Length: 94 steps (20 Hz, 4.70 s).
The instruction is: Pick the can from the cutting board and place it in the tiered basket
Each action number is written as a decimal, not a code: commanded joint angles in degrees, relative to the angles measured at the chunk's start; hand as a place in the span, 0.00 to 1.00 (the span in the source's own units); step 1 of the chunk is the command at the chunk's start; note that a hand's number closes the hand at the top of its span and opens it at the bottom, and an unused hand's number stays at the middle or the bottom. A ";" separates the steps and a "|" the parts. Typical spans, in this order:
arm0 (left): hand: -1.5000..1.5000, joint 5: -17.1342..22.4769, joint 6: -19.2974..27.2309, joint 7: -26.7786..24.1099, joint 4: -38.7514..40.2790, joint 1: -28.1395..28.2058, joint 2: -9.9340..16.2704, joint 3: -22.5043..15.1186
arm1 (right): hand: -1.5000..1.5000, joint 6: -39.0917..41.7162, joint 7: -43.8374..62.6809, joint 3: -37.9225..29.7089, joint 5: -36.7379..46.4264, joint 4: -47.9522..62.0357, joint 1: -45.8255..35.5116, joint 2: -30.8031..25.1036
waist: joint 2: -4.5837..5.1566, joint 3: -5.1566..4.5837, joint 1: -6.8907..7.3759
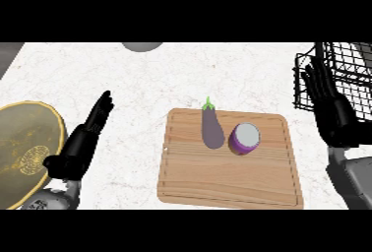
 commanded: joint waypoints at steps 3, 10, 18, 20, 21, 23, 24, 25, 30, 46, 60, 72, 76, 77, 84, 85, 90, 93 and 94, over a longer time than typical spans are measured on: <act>0.50 -1.47 3.33 3.30 -0.91 -2.15 -1.46 2.13 | 1.00 11.96 -3.00 -7.56 -11.27 3.95 -4.70 1.11 | -1.26 -0.30 0.58; 0.50 -3.40 8.38 3.21 1.21 -2.91 -6.13 1.14 | 0.00 20.61 5.14 -11.52 -29.58 7.54 -2.16 7.89 | -0.91 -0.08 0.30; 0.50 -4.44 9.11 6.59 1.16 -3.91 -6.68 1.81 | 0.00 49.62 7.46 -17.37 -37.19 4.61 6.29 -7.78 | -1.53 -0.37 -0.90; 0.50 -3.94 9.31 5.28 1.92 -3.33 -6.65 2.94 | 0.00 50.65 4.80 -17.29 -29.10 2.69 8.17 -11.27 | -1.56 -0.41 -1.27; 0.50 -4.93 9.32 4.62 0.94 -1.61 -6.06 1.89 | 0.00 48.88 6.20 -18.13 -25.91 1.55 5.23 -15.68 | -1.74 -0.47 -0.98; 0.50 -4.76 9.80 4.84 2.25 -2.85 -6.09 3.03 | 0.00 49.92 5.04 -18.32 -17.72 -1.92 5.17 -20.41 | -1.75 -0.55 -1.79; 0.50 -4.18 9.12 4.91 1.19 -2.40 -6.20 2.65 | 0.00 51.41 6.04 -18.20 -16.10 -3.16 5.28 -22.98 | -1.87 -0.55 -1.52; 0.50 -4.59 9.27 2.80 3.49 -1.23 -6.34 2.79 | 0.00 50.22 6.08 -18.13 -12.79 -6.18 4.10 -24.49 | -1.80 -0.68 -1.71; 0.50 -5.51 9.73 4.02 2.48 -2.39 -6.90 1.92 | 0.00 47.64 9.01 -16.93 0.40 -17.81 1.91 -31.41 | -1.97 -0.60 -1.49; 0.50 -6.31 6.99 3.13 2.68 -1.94 -9.25 2.67 | 0.00 38.95 48.44 0.09 5.78 -42.43 -9.23 -24.66 | -1.42 -0.47 0.34; 0.50 -9.64 6.74 7.07 -1.19 -1.73 -11.21 2.88 | 0.00 48.96 56.92 3.15 12.03 -37.83 -10.78 -17.64 | -1.43 -0.41 0.26; 0.50 -10.82 5.21 6.91 1.93 -4.35 -12.19 5.95 | 0.00 54.50 55.06 6.20 24.84 -38.46 -10.06 -12.39 | -1.40 -0.42 0.17; 0.50 -11.78 5.76 7.86 2.99 -5.97 -13.35 5.81 | 0.00 54.97 47.16 8.91 33.45 -38.54 -8.32 -11.06 | -1.34 -0.40 0.11; 0.50 -9.52 2.72 3.55 -0.32 0.56 -10.64 6.88 | 0.00 53.93 48.74 9.90 34.72 -43.06 -6.57 -10.59 | -1.46 -0.41 0.23; 0.50 -10.35 2.45 8.12 -0.96 -1.81 -12.59 6.88 | 0.00 52.76 39.44 5.83 46.43 -35.70 -4.01 -10.06 | -1.39 -0.39 0.12; 0.50 -9.31 1.56 0.65 6.29 -3.83 -11.74 10.16 | 0.00 52.32 39.96 6.16 47.05 -34.33 -4.28 -9.42 | -1.29 -0.42 -0.05; 0.50 -11.66 2.00 7.38 -3.80 1.18 -12.59 7.12 | 0.00 55.03 37.98 3.27 48.46 -32.77 -2.98 -7.29 | -1.46 -0.41 0.19; 0.50 -12.09 1.85 3.25 -0.24 1.56 -13.35 7.99 | 0.00 56.64 38.23 3.97 49.83 -30.20 -4.15 -3.78 | -1.43 -0.43 0.17; 0.50 -13.27 2.95 5.22 -0.34 0.52 -14.92 6.68 | 0.00 55.90 36.13 3.23 50.67 -31.98 -0.89 -4.30 | -1.44 -0.42 0.02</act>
